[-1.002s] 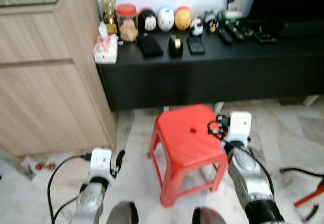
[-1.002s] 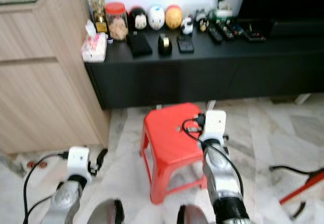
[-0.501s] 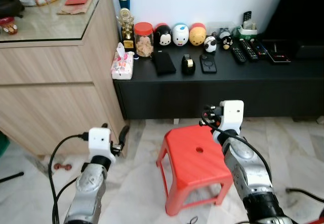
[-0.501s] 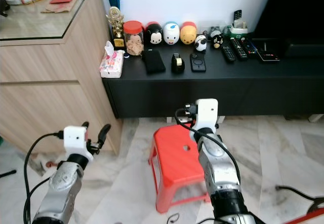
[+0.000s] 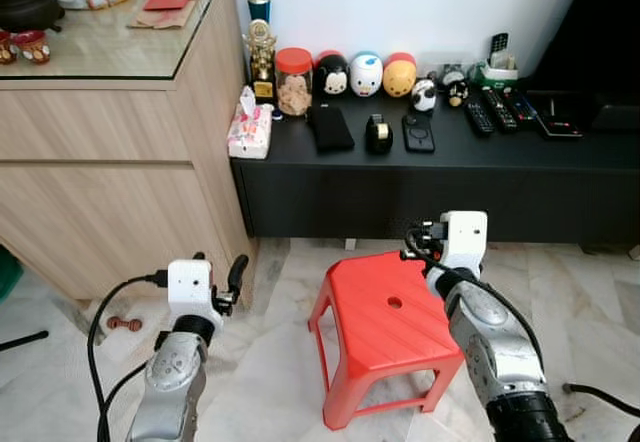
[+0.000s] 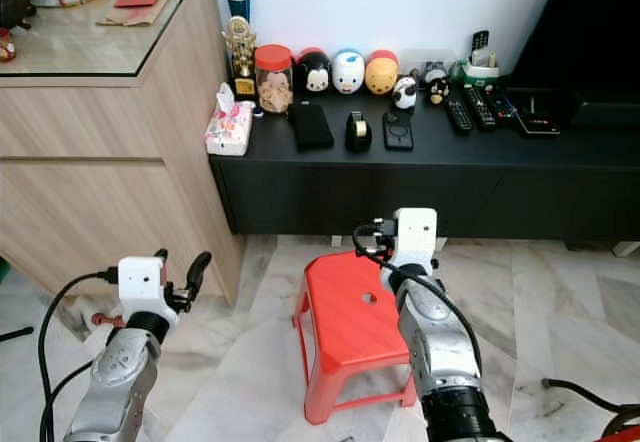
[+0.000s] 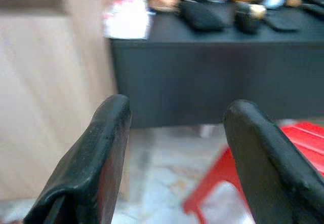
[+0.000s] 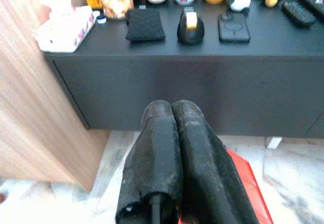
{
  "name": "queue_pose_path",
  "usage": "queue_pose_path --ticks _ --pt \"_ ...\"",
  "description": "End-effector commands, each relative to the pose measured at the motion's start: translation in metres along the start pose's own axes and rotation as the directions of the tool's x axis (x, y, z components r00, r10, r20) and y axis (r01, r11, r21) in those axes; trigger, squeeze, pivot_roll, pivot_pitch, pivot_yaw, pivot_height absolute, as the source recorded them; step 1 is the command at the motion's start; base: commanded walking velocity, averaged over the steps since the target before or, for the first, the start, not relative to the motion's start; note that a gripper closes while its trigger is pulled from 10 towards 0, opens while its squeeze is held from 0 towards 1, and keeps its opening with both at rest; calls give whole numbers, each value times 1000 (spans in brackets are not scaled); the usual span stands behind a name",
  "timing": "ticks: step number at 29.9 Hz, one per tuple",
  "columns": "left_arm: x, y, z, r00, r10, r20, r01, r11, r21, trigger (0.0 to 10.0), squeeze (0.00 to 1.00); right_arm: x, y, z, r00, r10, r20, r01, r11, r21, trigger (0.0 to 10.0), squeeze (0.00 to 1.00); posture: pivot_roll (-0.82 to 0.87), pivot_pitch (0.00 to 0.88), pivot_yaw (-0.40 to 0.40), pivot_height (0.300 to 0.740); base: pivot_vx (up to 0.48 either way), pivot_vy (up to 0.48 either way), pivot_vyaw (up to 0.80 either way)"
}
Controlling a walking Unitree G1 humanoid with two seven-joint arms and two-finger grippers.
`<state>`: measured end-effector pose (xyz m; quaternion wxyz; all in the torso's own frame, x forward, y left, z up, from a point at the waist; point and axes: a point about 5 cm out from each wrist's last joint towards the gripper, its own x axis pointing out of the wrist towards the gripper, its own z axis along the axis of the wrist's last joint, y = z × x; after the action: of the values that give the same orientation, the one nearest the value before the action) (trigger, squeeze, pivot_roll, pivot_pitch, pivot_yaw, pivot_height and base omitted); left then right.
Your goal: Hang keys on a hook
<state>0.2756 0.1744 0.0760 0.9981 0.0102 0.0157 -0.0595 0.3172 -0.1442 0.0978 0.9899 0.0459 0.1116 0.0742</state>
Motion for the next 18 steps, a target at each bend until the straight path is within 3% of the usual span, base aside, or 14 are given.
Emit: queue_pose_path --ticks 1,5,11,15,18 --pt "2 -8 9 996 -87 16 87 996 -25 10000 0 1 6 5 999 37 -8 -37 999 -7 10000 0 -85 80 -44 740 0 0 0" --pt "3 -11 16 991 -127 28 128 991 -36 10000 0 1 11 7 998 59 -13 -60 998 -10 10000 0 -79 82 -43 740 0 0 0" --pt "9 -29 44 952 -298 67 303 948 -96 10000 0 5 37 45 987 153 38 -152 988 -22 10000 0 -78 81 -43 740 0 0 0" --pt "8 -38 45 932 -358 57 362 928 -90 10000 0 5 38 49 989 147 36 -146 989 -35 10000 0 -77 79 -45 740 0 0 0" --pt "6 -43 43 920 -390 33 391 918 -61 10000 0 4 42 56 988 150 29 -151 988 14 10000 0 -78 77 -45 740 0 0 0"
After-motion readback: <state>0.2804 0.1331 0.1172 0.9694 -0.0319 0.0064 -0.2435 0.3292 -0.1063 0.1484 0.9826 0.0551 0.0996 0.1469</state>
